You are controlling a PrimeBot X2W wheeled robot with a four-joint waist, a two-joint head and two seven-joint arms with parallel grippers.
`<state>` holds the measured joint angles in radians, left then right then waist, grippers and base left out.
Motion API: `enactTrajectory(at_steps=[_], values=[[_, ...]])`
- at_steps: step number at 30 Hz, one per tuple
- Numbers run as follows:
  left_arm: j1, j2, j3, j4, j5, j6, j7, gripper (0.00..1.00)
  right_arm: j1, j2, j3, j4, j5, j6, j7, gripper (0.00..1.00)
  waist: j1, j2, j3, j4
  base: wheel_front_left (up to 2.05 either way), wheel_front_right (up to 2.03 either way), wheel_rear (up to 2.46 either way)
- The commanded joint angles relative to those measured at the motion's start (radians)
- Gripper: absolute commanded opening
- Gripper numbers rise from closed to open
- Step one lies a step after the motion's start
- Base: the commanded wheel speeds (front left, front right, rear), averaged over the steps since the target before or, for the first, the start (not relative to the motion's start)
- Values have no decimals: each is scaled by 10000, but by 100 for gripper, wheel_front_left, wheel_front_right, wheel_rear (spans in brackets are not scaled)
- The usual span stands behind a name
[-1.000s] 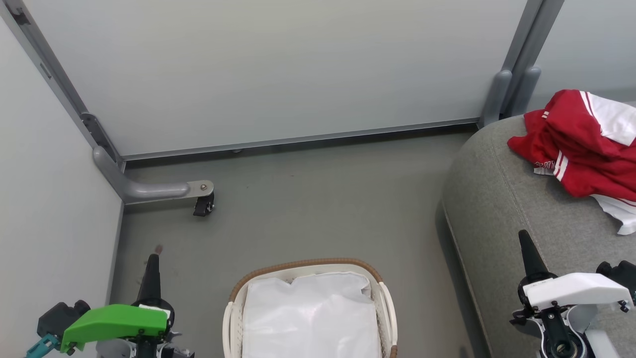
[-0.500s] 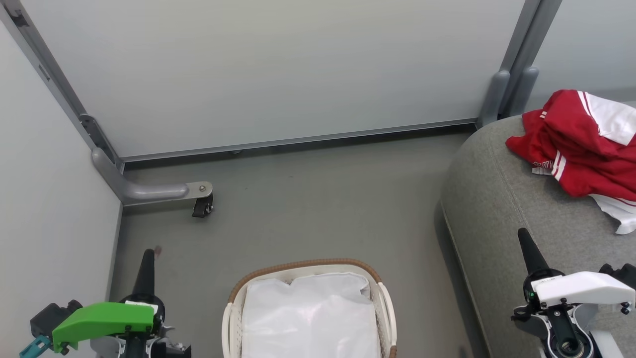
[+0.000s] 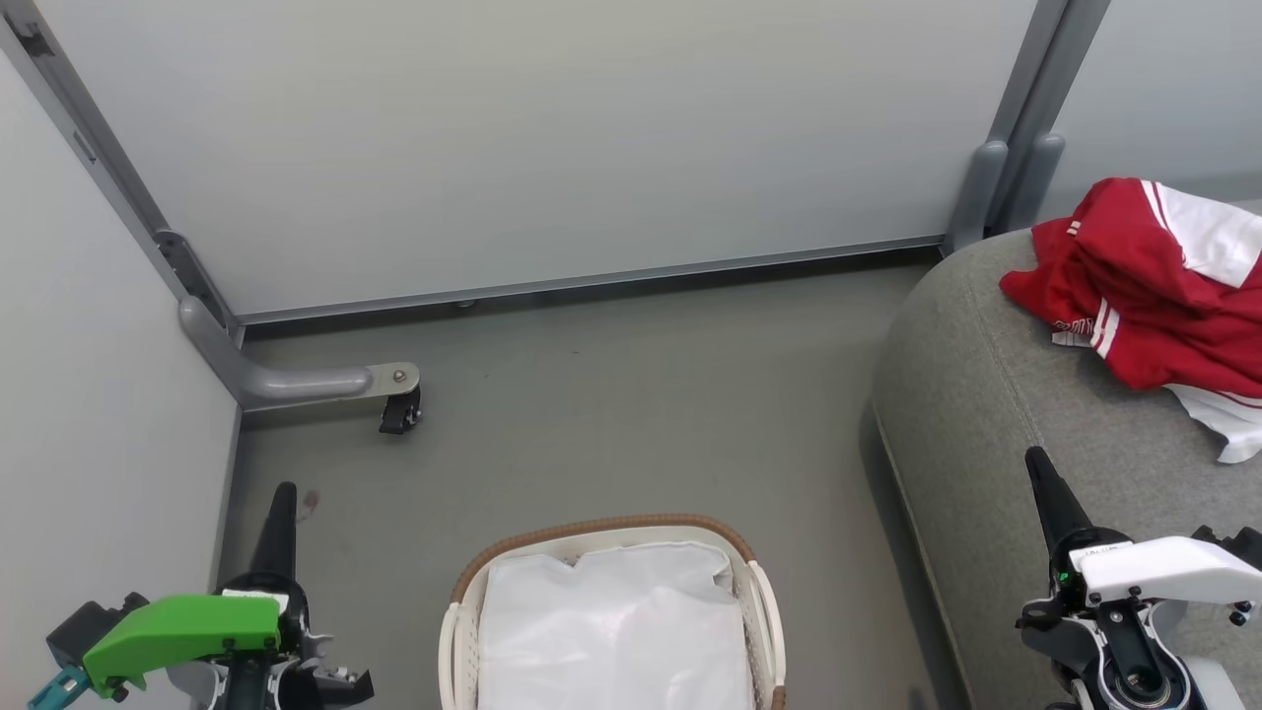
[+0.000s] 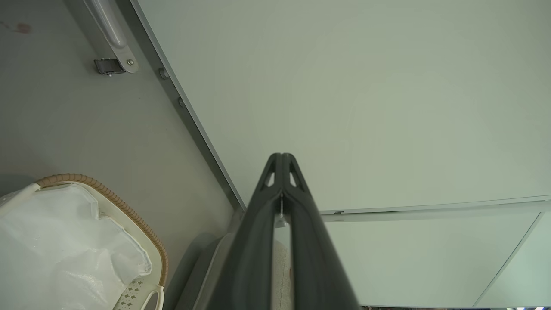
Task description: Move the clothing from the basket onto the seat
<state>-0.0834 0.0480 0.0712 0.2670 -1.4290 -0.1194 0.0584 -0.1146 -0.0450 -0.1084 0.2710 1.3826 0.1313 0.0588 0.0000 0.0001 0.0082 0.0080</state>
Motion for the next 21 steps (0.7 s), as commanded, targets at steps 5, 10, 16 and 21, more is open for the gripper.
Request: enactTrajectory(at_steps=[5, 10, 16, 21], values=[[-257, 49, 144, -109, -464, -67, 139, 0, 61, -65, -35, -128, 567, -8, 147, 0, 0, -1, -10, -15, 0, 0, 0], [-240, 49, 208, -136, -765, -88, 243, 0, 71, -69, -45, -168, 967, -7, 247, 0, 0, -1, -18, -28, 0, 0, 0], [-278, 50, 294, -180, -1140, -110, 362, 0, 83, -74, -54, -209, 1413, -7, 366, 0, 0, -1, -28, -44, 0, 0, 0], [-296, 51, 369, -207, -1425, -130, 455, 0, 94, -77, -61, -240, 1780, -8, 459, 0, 0, -1, -37, -58, 0, 0, 0]])
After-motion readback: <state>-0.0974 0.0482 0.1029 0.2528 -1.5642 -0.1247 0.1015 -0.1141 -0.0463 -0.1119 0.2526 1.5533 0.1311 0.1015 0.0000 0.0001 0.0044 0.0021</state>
